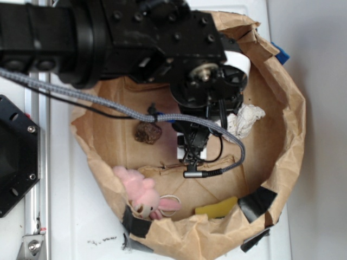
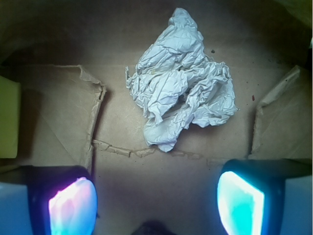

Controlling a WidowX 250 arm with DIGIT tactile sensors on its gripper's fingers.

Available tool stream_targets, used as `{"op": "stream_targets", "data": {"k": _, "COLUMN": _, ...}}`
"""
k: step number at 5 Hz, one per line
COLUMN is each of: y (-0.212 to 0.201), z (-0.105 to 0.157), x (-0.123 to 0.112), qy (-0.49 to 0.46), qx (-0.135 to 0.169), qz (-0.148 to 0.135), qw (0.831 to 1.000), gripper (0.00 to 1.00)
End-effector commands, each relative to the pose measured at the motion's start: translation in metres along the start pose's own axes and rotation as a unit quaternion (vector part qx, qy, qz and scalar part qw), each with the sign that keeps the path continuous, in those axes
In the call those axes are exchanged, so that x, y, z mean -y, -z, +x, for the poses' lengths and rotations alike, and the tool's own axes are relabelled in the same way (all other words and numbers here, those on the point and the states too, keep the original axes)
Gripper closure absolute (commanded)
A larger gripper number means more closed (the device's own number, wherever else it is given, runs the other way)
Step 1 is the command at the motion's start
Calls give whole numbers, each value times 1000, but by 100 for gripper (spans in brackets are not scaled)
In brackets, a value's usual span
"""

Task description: Grab the white paper.

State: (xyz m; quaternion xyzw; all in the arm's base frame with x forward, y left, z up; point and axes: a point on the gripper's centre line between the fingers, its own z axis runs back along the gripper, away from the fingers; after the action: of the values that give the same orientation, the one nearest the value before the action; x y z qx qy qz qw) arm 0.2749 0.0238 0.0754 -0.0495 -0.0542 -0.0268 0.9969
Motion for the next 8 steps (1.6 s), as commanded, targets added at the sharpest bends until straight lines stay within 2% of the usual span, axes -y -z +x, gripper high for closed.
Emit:
{"op": "stream_targets", "data": {"k": 1, "y": -22, "z": 8, "x": 6, "qy": 4, "qx": 67, "qz": 15, "qw": 998, "gripper": 0}}
{"op": "stream_targets", "data": {"k": 5, "y": -22, "z": 28, "x": 4, "qy": -19, "qx": 67, "qz": 21, "qw": 997, "gripper": 0}}
{"op": "stream_targets", "data": {"k": 8, "y": -16, "z": 53, "x": 10, "qy": -27, "qx": 52, "qz": 34, "qw": 998, "gripper": 0}}
